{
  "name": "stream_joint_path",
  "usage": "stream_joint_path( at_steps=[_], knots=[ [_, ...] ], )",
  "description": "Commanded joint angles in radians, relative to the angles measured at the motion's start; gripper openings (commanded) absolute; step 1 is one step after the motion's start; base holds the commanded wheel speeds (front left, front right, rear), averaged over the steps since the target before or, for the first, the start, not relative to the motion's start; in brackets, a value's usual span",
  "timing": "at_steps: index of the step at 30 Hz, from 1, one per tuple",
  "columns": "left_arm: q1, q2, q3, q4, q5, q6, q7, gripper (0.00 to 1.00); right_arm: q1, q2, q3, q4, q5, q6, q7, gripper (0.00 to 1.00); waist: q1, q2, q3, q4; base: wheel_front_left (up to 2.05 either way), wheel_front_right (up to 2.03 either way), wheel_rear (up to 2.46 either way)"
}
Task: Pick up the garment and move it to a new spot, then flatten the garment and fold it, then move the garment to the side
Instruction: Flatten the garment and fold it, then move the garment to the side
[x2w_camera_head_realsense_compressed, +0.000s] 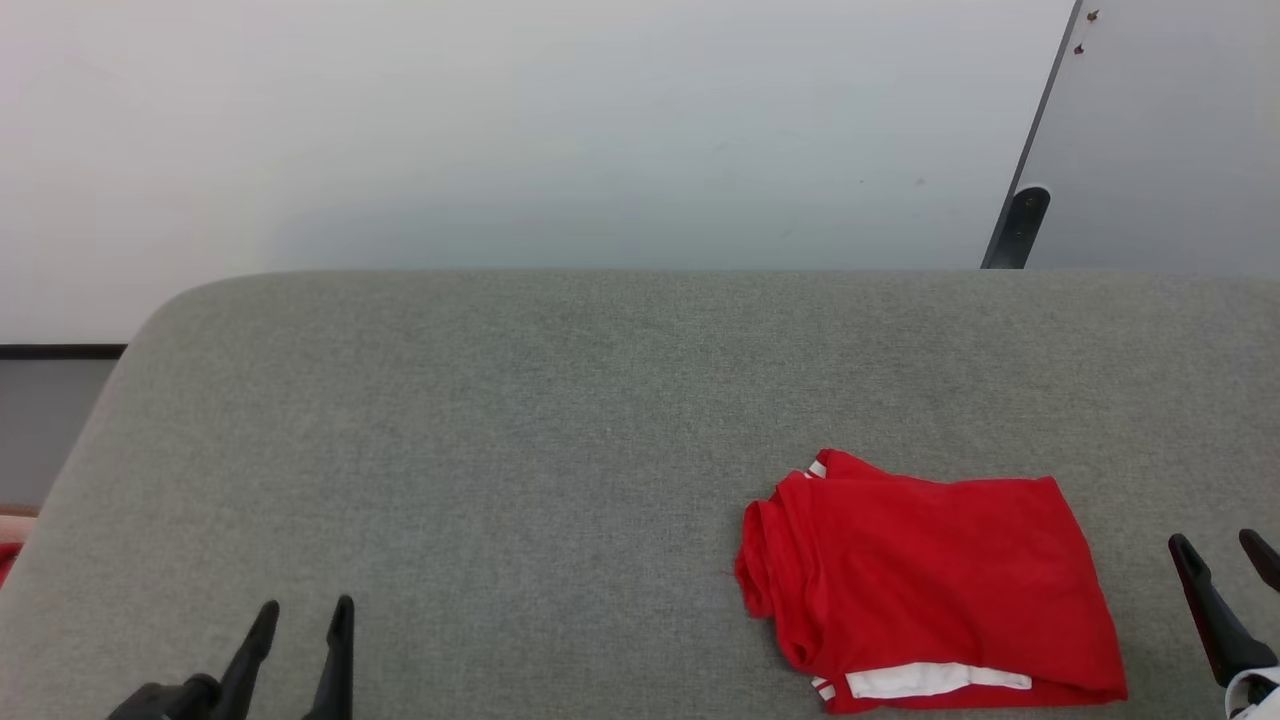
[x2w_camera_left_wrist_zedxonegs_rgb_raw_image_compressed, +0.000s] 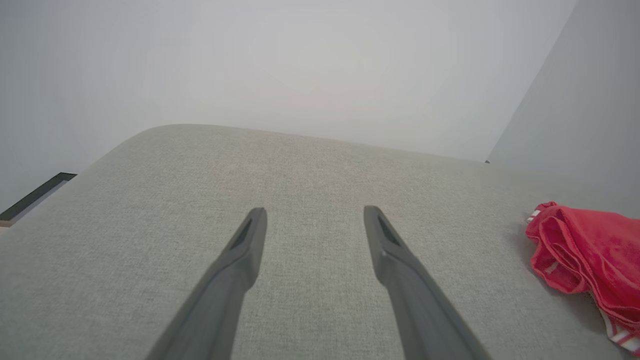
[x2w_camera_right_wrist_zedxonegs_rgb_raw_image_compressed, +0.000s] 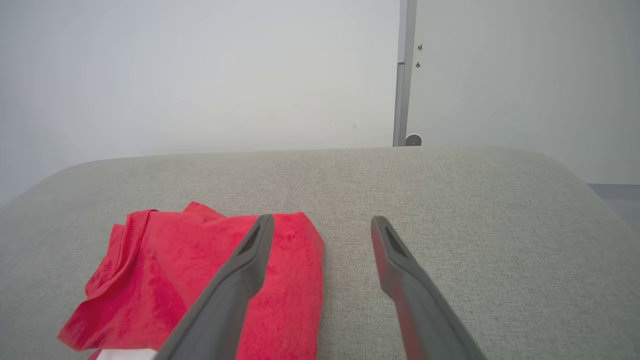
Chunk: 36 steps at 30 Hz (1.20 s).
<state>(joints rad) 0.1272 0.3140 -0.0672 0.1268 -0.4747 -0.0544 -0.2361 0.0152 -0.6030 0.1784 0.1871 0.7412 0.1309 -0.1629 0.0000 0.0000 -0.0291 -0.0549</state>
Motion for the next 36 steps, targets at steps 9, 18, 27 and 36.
stream_joint_path(
  at_steps=[9,18,27,36],
  knots=[
    [0.02,0.002,-0.006,-0.055,-0.001,0.021,0.024,1.0,0.042,0.035,-0.06,-0.049,-0.035,0.0,0.038,1.0,0.0,0.0,0.006,-0.001,0.0,0.0,0.0],
    [0.022,0.0,-0.012,-0.072,-0.01,0.029,0.028,1.0,0.056,0.059,-0.103,-0.08,-0.052,0.0,0.049,1.0,0.0,0.0,0.012,0.001,0.0,0.0,0.0],
    [0.02,0.004,-0.014,-0.087,-0.013,0.036,0.027,1.0,0.057,0.074,-0.136,-0.1,-0.073,0.0,0.048,1.0,0.0,0.0,0.018,0.002,0.0,0.0,0.0],
    [0.019,0.01,-0.019,-0.102,-0.015,0.045,0.029,1.0,0.059,0.087,-0.155,-0.112,-0.084,0.0,0.057,1.0,0.0,0.0,0.021,0.008,0.0,0.0,0.0]
  ],
)
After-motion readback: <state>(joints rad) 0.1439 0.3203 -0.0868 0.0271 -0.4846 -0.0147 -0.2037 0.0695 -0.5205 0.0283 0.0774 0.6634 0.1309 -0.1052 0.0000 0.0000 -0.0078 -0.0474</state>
